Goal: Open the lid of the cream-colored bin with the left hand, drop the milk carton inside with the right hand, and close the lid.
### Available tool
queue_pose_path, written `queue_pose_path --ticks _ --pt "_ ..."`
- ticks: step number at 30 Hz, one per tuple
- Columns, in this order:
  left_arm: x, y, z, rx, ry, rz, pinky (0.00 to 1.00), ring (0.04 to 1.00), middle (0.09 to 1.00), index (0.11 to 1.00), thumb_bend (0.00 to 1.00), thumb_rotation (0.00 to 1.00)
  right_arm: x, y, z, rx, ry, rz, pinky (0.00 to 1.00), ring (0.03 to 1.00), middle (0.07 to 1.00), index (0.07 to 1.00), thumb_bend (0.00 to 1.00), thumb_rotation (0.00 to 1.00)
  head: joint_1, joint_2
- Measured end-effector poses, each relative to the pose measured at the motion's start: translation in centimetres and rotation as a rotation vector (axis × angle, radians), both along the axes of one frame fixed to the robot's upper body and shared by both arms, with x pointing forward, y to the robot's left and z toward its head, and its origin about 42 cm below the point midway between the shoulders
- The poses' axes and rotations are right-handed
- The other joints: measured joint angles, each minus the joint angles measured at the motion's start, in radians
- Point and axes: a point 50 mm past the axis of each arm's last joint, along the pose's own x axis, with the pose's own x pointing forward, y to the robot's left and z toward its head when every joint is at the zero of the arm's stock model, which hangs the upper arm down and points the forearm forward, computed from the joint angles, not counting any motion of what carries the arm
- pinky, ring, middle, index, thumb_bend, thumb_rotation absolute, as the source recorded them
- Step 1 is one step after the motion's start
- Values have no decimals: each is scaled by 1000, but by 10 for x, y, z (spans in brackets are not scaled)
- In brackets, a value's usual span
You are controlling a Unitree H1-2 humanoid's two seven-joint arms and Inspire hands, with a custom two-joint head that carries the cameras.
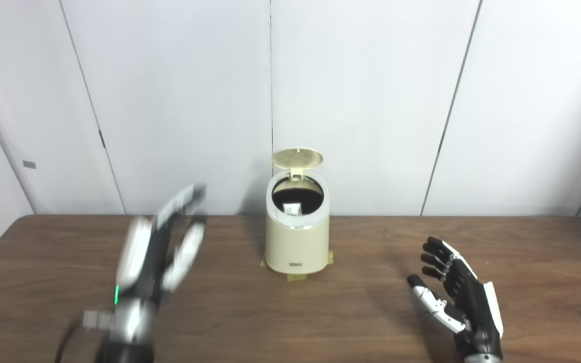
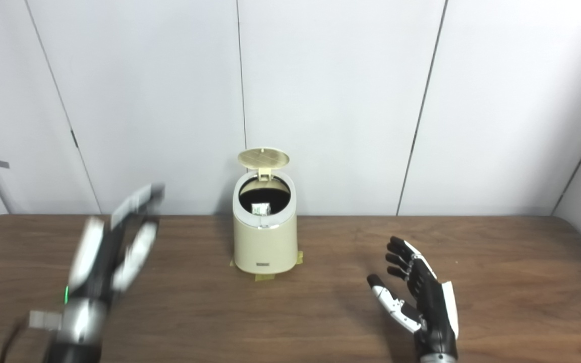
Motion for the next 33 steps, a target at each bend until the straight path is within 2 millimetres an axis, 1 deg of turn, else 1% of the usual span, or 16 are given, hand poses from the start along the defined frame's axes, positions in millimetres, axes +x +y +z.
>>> queue_pose_path --ticks 2,3,5,6,8,11,13,15,19,23,25,26,28,29,30,33 --pt "9 -13 20 42 -21 -12 999 890 844 826 599 1000 1 0 0 3 0 -1 711 774 786 770 245 132 0 0" --pt "12 -18 26 60 -24 -15 1000 891 844 825 621 1000 1 1 0 4 0 -1 715 778 788 770 244 130 0 0" --pt "17 -27 33 106 -16 -6 1000 905 867 844 659 1000 0 1 0 6 0 -2 718 780 790 772 241 100 -11 2" --pt "20 -33 36 146 -3 3 1000 901 869 852 673 1000 0 0 0 4 0 -5 715 780 792 775 240 73 -11 2" --pt "27 -44 47 219 13 7 1000 898 864 853 689 1000 0 -1 0 -9 -1 -8 710 779 793 776 239 58 -11 2" --pt "36 -58 67 287 3 26 1000 931 876 838 744 1000 0 0 0 -20 -1 -9 719 791 808 782 233 85 -17 0" --pt "43 -68 80 318 3 26 1000 959 865 832 779 1000 0 0 0 -21 -1 -9 724 796 814 786 231 101 -20 0" --pt "50 -79 86 358 16 14 1000 989 853 827 825 1000 0 0 0 -22 -1 -9 726 796 813 786 229 118 -26 0" --pt "66 -95 87 413 100 -5 1000 1000 843 831 860 986 0 0 -1 -18 0 -10 735 799 813 787 230 124 -31 -5" --pt "80 -107 86 462 160 -9 1000 1000 847 808 865 945 -1 0 -1 -19 1 -12 747 808 819 794 236 120 -37 -6" --pt "85 -111 85 473 181 -1 1000 1000 874 812 870 940 -1 0 0 -12 3 -12 759 814 823 797 239 142 -37 -6" --pt "87 -113 83 481 193 6 1000 1000 903 818 874 938 -1 0 0 -8 6 -11 758 814 822 797 238 143 -37 -6" --pt "90 -116 78 497 221 7 1000 1000 922 819 890 946 -1 -1 0 -4 13 -14 743 806 816 792 243 145 -37 -6" --pt "92 -118 74 509 238 8 1000 1000 917 819 900 955 -2 -1 0 -2 18 -17 742 805 816 792 244 144 -37 -6" --pt "93 -120 70 521 252 6 1000 1000 894 815 923 974 -2 -1 0 1 22 -20 747 808 817 796 241 144 -38 -11" --pt "98 -121 61 561 276 26 1000 1000 883 813 939 986 -2 -1 -1 9 36 -26 744 806 815 794 242 142 -40 -20"
